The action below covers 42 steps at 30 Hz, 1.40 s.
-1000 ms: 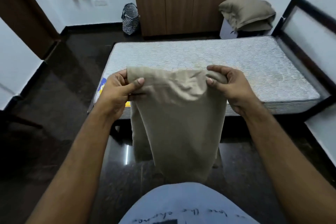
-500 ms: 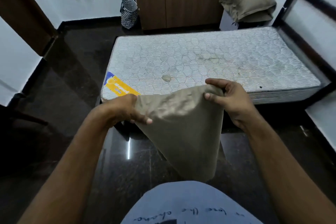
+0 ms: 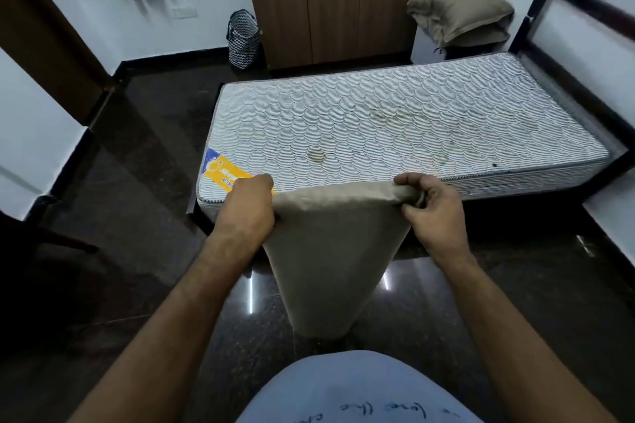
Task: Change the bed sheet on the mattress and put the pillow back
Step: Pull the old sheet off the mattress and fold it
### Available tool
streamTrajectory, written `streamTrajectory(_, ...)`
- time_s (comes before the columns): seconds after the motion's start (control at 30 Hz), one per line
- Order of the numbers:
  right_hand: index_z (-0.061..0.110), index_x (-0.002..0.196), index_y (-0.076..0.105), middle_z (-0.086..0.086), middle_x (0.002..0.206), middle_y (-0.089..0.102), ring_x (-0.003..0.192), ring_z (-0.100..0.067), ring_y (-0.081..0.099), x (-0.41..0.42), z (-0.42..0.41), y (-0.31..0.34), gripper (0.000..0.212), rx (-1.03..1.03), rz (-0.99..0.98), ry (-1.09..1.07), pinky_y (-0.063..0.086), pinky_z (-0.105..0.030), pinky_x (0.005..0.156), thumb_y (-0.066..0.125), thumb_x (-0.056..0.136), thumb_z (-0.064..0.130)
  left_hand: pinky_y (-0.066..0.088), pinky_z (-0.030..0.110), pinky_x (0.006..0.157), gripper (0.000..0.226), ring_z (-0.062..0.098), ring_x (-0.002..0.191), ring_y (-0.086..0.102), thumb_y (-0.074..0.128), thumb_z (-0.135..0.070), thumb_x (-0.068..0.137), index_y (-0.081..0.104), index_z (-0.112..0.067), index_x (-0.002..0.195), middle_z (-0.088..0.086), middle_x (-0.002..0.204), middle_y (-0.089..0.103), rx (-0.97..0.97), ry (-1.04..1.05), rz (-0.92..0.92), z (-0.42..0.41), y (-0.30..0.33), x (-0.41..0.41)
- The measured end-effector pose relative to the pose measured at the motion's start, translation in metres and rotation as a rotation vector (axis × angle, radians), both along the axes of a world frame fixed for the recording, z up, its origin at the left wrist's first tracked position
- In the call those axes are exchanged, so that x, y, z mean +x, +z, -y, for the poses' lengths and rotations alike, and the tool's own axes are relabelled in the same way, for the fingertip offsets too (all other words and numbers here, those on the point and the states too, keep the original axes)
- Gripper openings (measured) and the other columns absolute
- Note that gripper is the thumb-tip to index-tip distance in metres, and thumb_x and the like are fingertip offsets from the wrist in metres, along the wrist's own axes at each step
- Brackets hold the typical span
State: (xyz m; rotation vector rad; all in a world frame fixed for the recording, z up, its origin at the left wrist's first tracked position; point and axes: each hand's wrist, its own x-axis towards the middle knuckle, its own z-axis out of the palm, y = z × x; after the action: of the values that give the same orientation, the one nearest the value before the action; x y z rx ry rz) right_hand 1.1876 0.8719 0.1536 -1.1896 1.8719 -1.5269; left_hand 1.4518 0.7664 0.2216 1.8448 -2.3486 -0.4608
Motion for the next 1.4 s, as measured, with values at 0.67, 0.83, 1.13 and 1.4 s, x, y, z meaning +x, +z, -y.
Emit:
streamTrajectory(0.67,0.023,0.084,0.062,0.006,0.127,0.051,0.115,-0.019,0.041,-0.072,0.054,0.048,0.034,0.033,-0.726,0.146,0.036,-0.039,0.093,0.061,0.069,-0.008,0.047,0.025,0.073,0.035,0.017,0.087,0.060,0.094,-0.008,0.060,0.060,-0.007,0.067,0.004,0.095,0.068,-0.163,-0.056,-0.541,0.038,0.024,-0.020)
streamTrajectory(0.83,0.033,0.085,0.053,0.012,0.082,0.065,0.081,-0.019,0.059,-0.121,0.079,0.077,0.025,0.131,-0.639,0.390,0.051,-0.042,0.068,0.054,0.074,0.011,0.032,0.036,0.066,0.058,0.018,0.069,0.044,0.096,-0.028,0.062,0.048,0.002,0.072,0.023,0.067,0.051,0.049,-0.099,-0.849,0.062,0.025,-0.040)
streamTrajectory(1.13,0.041,0.102,0.067,0.014,0.092,0.066,0.091,-0.011,0.059,-0.157,0.159,0.086,0.039,0.159,-0.707,0.280,0.047,-0.033,0.066,0.057,0.079,0.012,0.053,0.025,0.081,0.037,0.003,0.081,0.064,0.091,-0.014,0.073,0.079,-0.027,0.105,-0.002,0.081,0.075,-0.081,-0.038,-0.754,0.121,0.029,-0.088)
streamTrajectory(1.4,0.033,0.076,0.058,0.008,0.073,0.056,0.083,-0.013,0.048,-0.191,0.269,0.101,0.024,0.192,-0.741,0.185,0.032,-0.027,0.054,0.053,0.080,0.010,0.049,0.030,0.075,0.015,0.004,0.078,0.062,0.082,-0.009,0.082,0.081,-0.021,0.090,-0.001,0.082,0.076,-0.097,-0.131,-0.749,0.246,0.039,-0.135)
